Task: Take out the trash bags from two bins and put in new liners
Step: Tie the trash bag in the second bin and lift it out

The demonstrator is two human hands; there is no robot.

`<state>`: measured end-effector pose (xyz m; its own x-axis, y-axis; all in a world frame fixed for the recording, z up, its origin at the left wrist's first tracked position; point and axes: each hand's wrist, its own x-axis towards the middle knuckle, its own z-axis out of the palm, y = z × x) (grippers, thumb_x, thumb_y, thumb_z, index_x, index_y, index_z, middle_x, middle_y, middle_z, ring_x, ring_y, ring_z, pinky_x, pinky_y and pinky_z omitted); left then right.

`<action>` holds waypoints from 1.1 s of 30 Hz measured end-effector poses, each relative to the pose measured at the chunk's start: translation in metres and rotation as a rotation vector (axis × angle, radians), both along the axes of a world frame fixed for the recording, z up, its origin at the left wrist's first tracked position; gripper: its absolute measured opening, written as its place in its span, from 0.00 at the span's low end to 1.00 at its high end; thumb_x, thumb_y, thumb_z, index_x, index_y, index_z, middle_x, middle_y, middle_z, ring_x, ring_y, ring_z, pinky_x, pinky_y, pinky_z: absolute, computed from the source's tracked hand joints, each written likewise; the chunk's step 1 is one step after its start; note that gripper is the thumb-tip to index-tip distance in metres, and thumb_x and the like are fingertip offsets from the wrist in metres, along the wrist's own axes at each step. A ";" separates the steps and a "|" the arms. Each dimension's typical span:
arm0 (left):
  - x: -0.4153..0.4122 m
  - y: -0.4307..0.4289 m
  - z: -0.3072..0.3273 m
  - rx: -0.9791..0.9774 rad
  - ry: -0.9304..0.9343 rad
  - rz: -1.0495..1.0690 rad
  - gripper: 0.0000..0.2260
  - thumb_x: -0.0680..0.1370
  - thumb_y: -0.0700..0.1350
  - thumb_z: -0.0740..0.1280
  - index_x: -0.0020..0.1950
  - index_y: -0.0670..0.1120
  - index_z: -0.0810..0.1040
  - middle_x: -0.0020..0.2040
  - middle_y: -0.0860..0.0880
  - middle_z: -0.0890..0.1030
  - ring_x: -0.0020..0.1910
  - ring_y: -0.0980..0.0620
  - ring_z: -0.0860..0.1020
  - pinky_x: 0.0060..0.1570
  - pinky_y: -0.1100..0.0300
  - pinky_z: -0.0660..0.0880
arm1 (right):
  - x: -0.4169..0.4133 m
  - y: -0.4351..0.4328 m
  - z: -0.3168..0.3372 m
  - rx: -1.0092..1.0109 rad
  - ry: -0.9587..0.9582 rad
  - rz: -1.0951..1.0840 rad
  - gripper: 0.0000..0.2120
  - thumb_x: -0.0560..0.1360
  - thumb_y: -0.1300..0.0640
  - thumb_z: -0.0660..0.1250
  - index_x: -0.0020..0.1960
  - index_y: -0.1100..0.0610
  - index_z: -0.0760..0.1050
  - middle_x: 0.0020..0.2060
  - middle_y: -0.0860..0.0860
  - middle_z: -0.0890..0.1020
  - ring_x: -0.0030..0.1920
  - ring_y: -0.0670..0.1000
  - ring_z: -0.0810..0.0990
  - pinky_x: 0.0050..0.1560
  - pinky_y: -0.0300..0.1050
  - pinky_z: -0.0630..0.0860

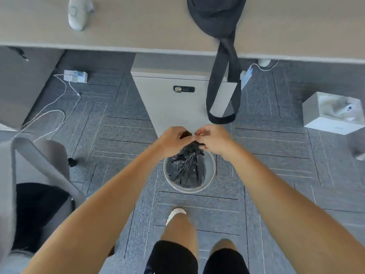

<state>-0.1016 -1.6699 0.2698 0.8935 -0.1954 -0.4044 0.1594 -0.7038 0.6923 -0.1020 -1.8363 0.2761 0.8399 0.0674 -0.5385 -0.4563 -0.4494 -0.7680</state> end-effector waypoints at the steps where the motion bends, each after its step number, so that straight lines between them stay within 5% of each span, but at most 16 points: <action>1: -0.001 -0.002 0.012 -0.020 0.003 0.001 0.10 0.78 0.51 0.68 0.49 0.45 0.80 0.41 0.45 0.81 0.34 0.52 0.73 0.32 0.59 0.67 | -0.002 0.000 0.012 0.041 0.014 -0.061 0.02 0.76 0.60 0.70 0.49 0.55 0.79 0.42 0.53 0.82 0.31 0.45 0.80 0.38 0.40 0.80; 4: -0.003 -0.010 0.050 -0.079 0.046 0.016 0.05 0.77 0.44 0.69 0.52 0.48 0.79 0.44 0.45 0.82 0.37 0.49 0.78 0.32 0.58 0.74 | -0.006 -0.002 0.050 0.120 0.057 -0.187 0.05 0.76 0.64 0.67 0.48 0.55 0.77 0.41 0.57 0.82 0.35 0.51 0.81 0.42 0.45 0.80; 9: -0.006 -0.028 0.122 -0.076 0.112 -0.066 0.17 0.72 0.43 0.73 0.60 0.47 0.76 0.48 0.47 0.83 0.47 0.49 0.82 0.49 0.50 0.80 | -0.016 -0.012 0.126 -0.016 0.019 -0.148 0.07 0.75 0.59 0.67 0.53 0.53 0.78 0.45 0.51 0.83 0.46 0.52 0.83 0.53 0.52 0.81; 12: -0.009 -0.040 0.164 -0.020 0.033 -0.137 0.21 0.70 0.48 0.77 0.60 0.46 0.76 0.48 0.48 0.82 0.48 0.50 0.80 0.47 0.55 0.78 | -0.024 -0.022 0.174 -0.007 0.014 -0.137 0.07 0.76 0.55 0.65 0.54 0.50 0.77 0.48 0.48 0.82 0.48 0.50 0.83 0.55 0.54 0.81; 17: -0.012 -0.062 0.228 0.066 -0.101 -0.305 0.10 0.77 0.49 0.70 0.53 0.44 0.80 0.45 0.45 0.82 0.45 0.45 0.80 0.40 0.56 0.75 | -0.050 -0.057 0.248 -0.095 -0.093 -0.130 0.11 0.82 0.54 0.56 0.51 0.47 0.78 0.46 0.48 0.85 0.48 0.49 0.84 0.48 0.46 0.80; 21: -0.027 -0.085 0.266 0.025 -0.292 -0.466 0.08 0.78 0.44 0.70 0.47 0.39 0.81 0.42 0.46 0.76 0.40 0.49 0.74 0.42 0.57 0.72 | -0.087 -0.093 0.266 -0.132 -0.061 -0.112 0.15 0.78 0.60 0.63 0.63 0.51 0.78 0.57 0.46 0.83 0.42 0.41 0.83 0.39 0.40 0.80; 24: -0.044 -0.108 0.294 0.014 -0.359 -0.595 0.08 0.76 0.45 0.72 0.49 0.41 0.83 0.39 0.49 0.78 0.38 0.50 0.76 0.40 0.58 0.72 | -0.122 -0.107 0.271 -0.161 -0.031 -0.052 0.21 0.74 0.55 0.73 0.66 0.51 0.76 0.61 0.47 0.80 0.53 0.47 0.81 0.55 0.47 0.77; 26: -0.058 -0.127 0.316 0.025 -0.328 -0.655 0.09 0.75 0.49 0.73 0.52 0.45 0.82 0.41 0.49 0.82 0.40 0.51 0.79 0.41 0.58 0.75 | -0.143 -0.113 0.276 -0.143 -0.050 -0.118 0.17 0.72 0.50 0.75 0.60 0.50 0.80 0.56 0.49 0.83 0.49 0.51 0.83 0.53 0.49 0.76; 30: -0.090 -0.168 0.353 0.026 -0.323 -0.752 0.10 0.72 0.54 0.74 0.49 0.51 0.80 0.40 0.54 0.81 0.40 0.56 0.78 0.40 0.60 0.75 | -0.186 -0.131 0.290 -0.155 -0.141 -0.295 0.15 0.75 0.48 0.71 0.49 0.60 0.81 0.35 0.54 0.83 0.29 0.46 0.78 0.30 0.42 0.71; 33: -0.112 -0.197 0.374 -0.011 -0.341 -0.819 0.09 0.73 0.53 0.74 0.48 0.51 0.80 0.41 0.54 0.82 0.41 0.55 0.79 0.41 0.61 0.75 | -0.220 -0.149 0.300 -0.139 -0.195 -0.460 0.18 0.77 0.46 0.68 0.48 0.64 0.79 0.38 0.62 0.83 0.30 0.58 0.74 0.33 0.42 0.66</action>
